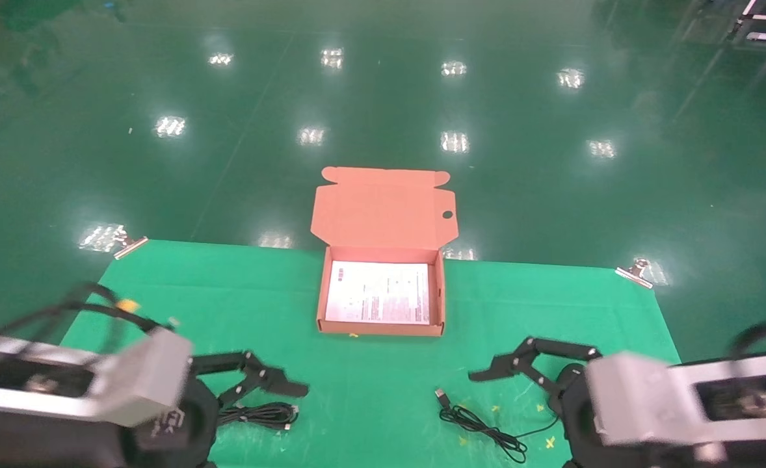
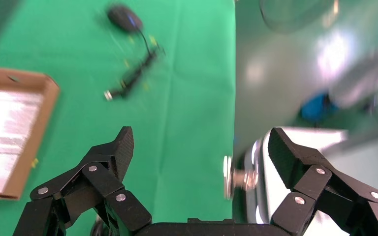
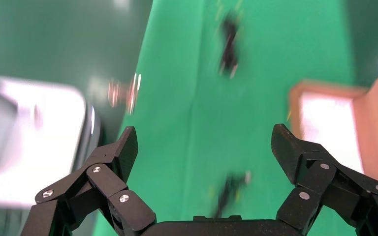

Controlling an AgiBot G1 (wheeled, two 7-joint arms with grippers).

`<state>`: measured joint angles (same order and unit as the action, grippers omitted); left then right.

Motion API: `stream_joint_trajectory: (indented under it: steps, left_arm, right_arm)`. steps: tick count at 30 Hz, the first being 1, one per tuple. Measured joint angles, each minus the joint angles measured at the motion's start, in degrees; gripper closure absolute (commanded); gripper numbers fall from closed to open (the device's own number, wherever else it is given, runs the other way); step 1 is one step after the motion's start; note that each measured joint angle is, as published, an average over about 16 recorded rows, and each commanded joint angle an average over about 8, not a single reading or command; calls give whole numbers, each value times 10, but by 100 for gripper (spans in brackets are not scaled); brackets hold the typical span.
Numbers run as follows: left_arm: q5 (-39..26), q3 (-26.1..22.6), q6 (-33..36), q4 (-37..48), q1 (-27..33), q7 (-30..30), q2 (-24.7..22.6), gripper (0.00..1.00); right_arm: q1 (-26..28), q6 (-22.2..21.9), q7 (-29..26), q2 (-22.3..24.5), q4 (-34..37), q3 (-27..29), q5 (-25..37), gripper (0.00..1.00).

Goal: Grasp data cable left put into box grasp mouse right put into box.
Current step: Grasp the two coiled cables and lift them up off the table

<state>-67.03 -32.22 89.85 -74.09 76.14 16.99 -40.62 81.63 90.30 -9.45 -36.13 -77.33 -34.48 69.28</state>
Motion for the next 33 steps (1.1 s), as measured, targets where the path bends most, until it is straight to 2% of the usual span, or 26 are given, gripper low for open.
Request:
stream_joint_trajectory:
  steps: [8, 14, 22, 33]
  left_arm:
    - [-138, -100, -2, -5, 68, 5, -36, 0]
    - [-230, -152, -24, -4, 86, 5, -57, 0]
    - [-337, -190, -77, 3, 72, 27, -79, 0]
    - [-430, -208, -162, 52, 44, 77, -119, 0]
  right_arm:
    - [122, 1, 25, -39, -4, -170, 138, 0]
    - [164, -15, 25, -67, -4, -263, 214, 0]
    - [151, -64, -8, -93, -4, -324, 297, 0]
    - [86, -163, -89, -117, 1, -350, 400, 0]
